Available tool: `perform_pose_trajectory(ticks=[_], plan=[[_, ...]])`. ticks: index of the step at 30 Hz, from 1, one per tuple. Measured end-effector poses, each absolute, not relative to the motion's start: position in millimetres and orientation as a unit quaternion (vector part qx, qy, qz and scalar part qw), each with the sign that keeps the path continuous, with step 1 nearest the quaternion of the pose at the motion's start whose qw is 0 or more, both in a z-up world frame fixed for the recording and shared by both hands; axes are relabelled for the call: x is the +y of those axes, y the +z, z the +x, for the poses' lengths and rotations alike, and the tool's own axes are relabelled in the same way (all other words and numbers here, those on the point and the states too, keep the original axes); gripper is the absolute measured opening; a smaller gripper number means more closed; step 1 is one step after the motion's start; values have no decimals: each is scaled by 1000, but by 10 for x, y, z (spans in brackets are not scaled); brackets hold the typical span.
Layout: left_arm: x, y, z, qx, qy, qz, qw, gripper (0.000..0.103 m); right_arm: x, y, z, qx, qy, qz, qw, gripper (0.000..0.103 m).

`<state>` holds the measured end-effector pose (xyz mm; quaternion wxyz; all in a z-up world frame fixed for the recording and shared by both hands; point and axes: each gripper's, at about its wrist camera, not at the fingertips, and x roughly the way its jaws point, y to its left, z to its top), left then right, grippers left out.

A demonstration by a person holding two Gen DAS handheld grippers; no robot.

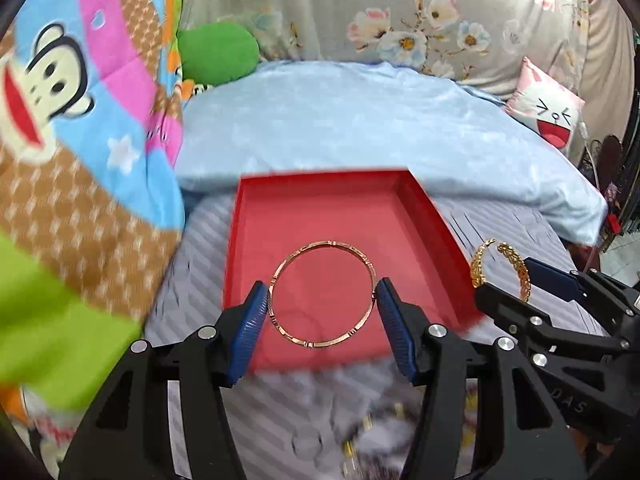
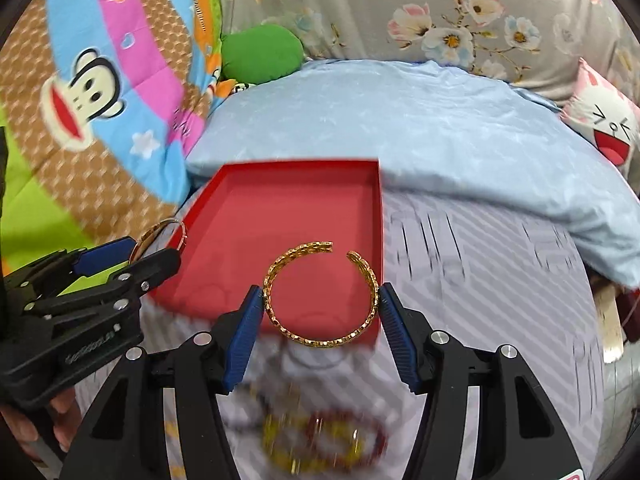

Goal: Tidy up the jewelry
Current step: 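Carry both gold bangles into the red tray and open both tools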

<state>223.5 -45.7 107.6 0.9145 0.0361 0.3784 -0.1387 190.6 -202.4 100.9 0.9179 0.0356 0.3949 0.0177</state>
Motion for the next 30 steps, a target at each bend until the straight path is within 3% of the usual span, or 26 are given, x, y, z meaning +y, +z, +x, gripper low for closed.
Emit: perform_pose_trajectory(ticks=[12,23,30], plan=[[-637,759,3395,410,-119,54,903,54,-2127,658,3232,448,29,34,893,57],[-690,514,3751,434,-109,54,893,54,-2135,497,3586,462,13,19,887,57],[-682,544,3732,424,-93,55,899,63,-2149,503,3587,458,5,21,889,58]])
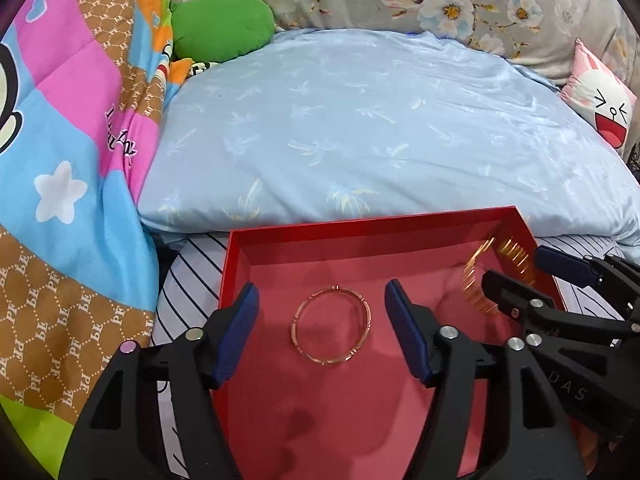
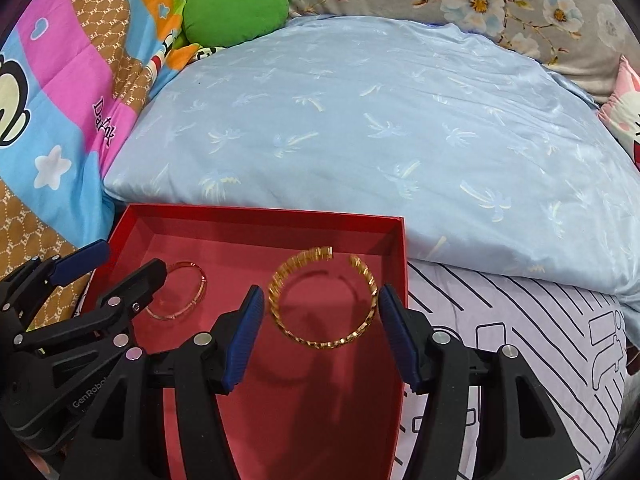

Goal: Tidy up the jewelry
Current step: 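Carry both gold bangles into the red tray and open both tools, then move both open tools back over the remaining bracelets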

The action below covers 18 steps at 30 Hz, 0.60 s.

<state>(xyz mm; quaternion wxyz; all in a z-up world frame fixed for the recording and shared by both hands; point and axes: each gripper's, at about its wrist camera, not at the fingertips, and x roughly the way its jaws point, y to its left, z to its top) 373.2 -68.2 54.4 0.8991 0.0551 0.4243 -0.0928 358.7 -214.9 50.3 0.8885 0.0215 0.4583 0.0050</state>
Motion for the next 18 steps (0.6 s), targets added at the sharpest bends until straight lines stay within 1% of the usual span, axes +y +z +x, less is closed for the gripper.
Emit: perform_pose_trajectory(ticks=[8,18], plan=[[-664,695,3590,416,-90,52,904,63,-2149,665,3421,444,5,17,896,58],[-641,1069,3138,393,-93,46,914,63,-2154,1016,2945,418,3,29,908,58]])
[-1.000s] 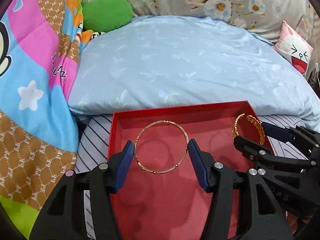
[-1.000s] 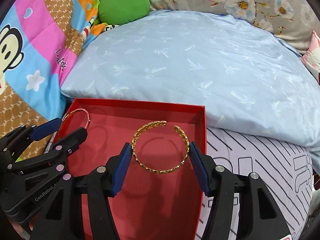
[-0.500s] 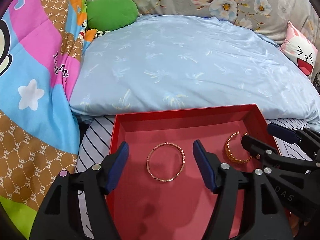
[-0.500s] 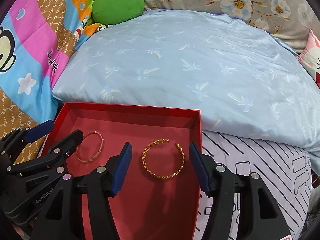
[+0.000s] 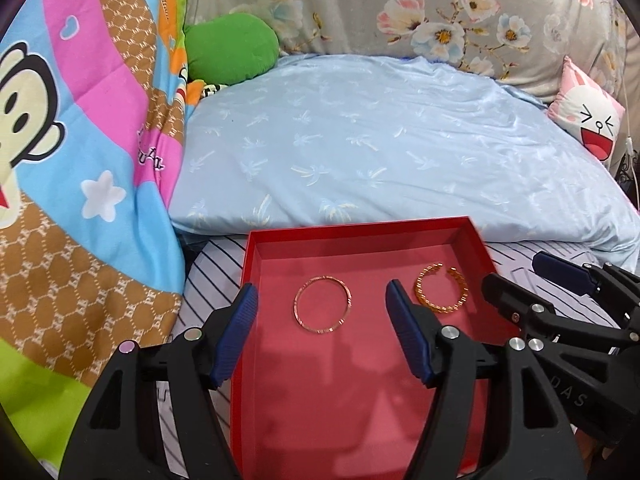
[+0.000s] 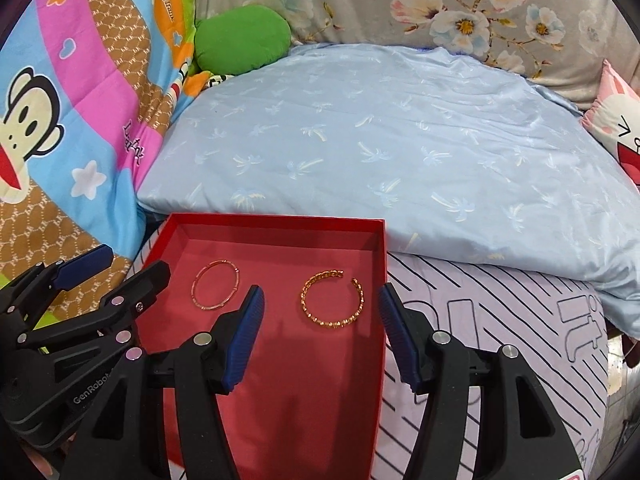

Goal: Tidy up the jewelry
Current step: 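Move both open tools back over the remaining bracelets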

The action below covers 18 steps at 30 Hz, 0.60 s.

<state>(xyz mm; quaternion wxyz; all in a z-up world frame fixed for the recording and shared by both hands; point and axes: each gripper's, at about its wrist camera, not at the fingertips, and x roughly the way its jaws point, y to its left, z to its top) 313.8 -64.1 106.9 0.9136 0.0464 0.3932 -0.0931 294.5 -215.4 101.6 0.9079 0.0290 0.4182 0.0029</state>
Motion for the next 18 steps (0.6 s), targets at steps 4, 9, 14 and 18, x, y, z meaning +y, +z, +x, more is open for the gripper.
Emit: perform_pose_trajectory(ticks=[4,9,14,18], plan=[[-652,1220,2891,380,-94,55,919,63,-2144,1168,2676,405,-1,21,914,58],[-631,1357,2565,370,-98,57,922,63,-2110,1302,2354,392,-3,16,920,58],[-602,1422,2192,365,-108,66,923,63,-2117,1347,1967,390,3,22,921,58],[-593,1388,1914,360,-117,78,922,63,-2099,1306,1669,389,2,19,921,58]])
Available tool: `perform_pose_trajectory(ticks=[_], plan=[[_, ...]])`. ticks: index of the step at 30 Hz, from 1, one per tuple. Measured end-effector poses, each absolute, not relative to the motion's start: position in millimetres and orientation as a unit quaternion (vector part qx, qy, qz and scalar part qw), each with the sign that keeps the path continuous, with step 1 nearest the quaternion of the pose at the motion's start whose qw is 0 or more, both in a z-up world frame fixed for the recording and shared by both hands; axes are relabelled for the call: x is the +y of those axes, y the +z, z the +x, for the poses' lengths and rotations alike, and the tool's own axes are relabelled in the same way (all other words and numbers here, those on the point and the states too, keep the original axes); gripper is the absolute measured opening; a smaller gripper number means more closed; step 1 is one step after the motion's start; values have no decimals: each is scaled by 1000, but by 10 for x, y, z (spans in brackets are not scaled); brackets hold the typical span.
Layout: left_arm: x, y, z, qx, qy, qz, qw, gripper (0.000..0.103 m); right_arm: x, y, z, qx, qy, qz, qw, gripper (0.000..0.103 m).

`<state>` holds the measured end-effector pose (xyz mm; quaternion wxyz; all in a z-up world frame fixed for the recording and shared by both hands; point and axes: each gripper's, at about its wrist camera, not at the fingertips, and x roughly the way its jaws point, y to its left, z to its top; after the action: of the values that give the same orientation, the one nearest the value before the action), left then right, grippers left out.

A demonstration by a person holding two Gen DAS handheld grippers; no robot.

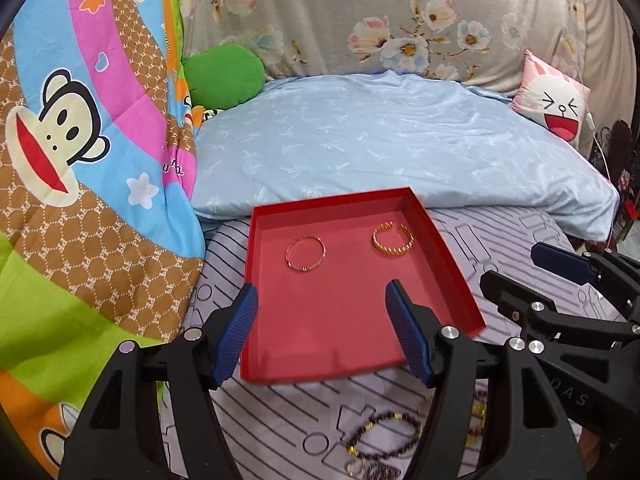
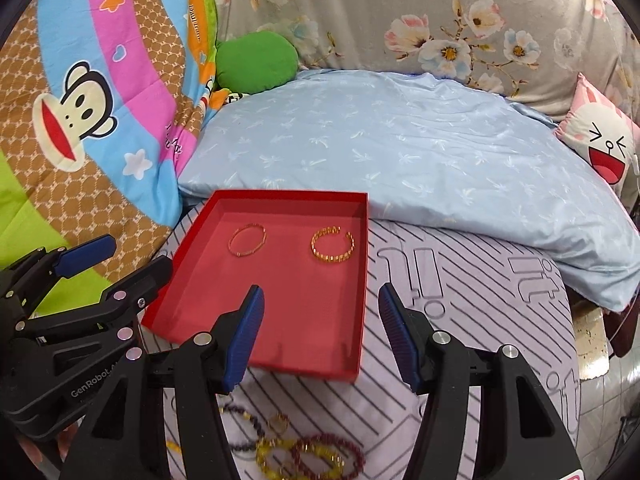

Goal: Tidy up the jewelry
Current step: 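Move both open tools back over the remaining bracelets, then grasp the black bead bracelet with the left tool while the right tool grasps the dark red bead bracelet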

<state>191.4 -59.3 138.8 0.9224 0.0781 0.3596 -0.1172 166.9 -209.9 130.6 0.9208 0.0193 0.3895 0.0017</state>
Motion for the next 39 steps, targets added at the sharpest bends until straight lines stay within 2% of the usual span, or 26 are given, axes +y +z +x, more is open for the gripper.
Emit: perform_pose_trajectory(ticks=[14,17,27,39], plan=[[-561,731,1286,411,-134,65,899,63,-2064,737,918,424,-11,38,905,58],[-504,581,1235,421,-130,59,896,68,-2088,565,810,428,-31,30,903,58],[-302,192,1327,461,-105,35,880,68,-2461,255,798,451,-76,53,888,57],[-472,-42,1450,478,-110,53,870,66,-2507,31,954,472,-75,53,877,37]])
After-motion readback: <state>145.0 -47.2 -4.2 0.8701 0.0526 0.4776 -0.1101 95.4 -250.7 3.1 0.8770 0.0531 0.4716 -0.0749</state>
